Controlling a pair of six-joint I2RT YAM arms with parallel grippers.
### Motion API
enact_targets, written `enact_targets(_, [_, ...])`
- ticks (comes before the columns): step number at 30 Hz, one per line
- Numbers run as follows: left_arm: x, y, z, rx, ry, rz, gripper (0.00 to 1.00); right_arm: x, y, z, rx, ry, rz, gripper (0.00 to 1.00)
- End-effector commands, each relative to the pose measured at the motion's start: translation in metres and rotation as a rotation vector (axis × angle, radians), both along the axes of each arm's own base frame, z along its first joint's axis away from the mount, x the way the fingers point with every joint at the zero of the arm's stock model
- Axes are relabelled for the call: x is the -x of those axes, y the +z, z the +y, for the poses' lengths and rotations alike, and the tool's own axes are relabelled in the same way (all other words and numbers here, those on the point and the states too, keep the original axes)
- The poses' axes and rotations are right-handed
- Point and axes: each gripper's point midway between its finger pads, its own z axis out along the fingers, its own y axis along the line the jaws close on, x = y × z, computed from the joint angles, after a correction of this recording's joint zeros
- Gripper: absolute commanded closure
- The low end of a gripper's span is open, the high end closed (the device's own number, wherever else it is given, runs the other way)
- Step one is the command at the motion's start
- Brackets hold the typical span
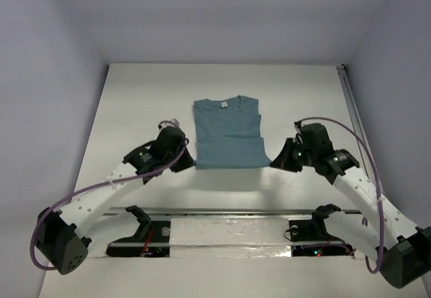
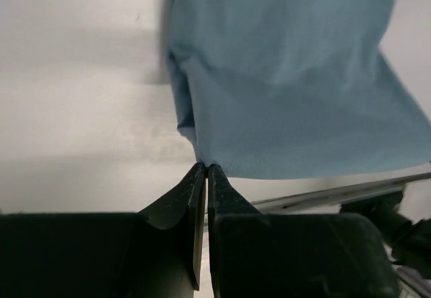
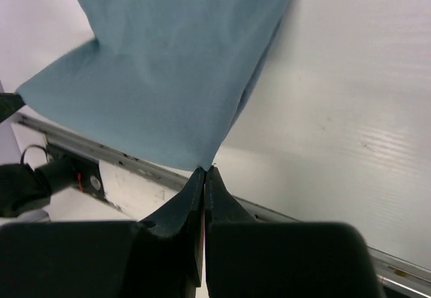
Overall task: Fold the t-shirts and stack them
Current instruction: Grab one side of the 2/3 rectangular tshirt with both arms, then fold the long partially folded tshirt into a neat square
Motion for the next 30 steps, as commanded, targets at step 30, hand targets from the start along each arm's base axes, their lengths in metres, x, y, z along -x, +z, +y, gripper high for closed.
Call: enact_targets(30, [-0.370,-0.014,0.026,-0.249,0.173,-0.142,1.00,-0.380,-0.016,-0.013,0.245,-0.098,-0.141,1.00])
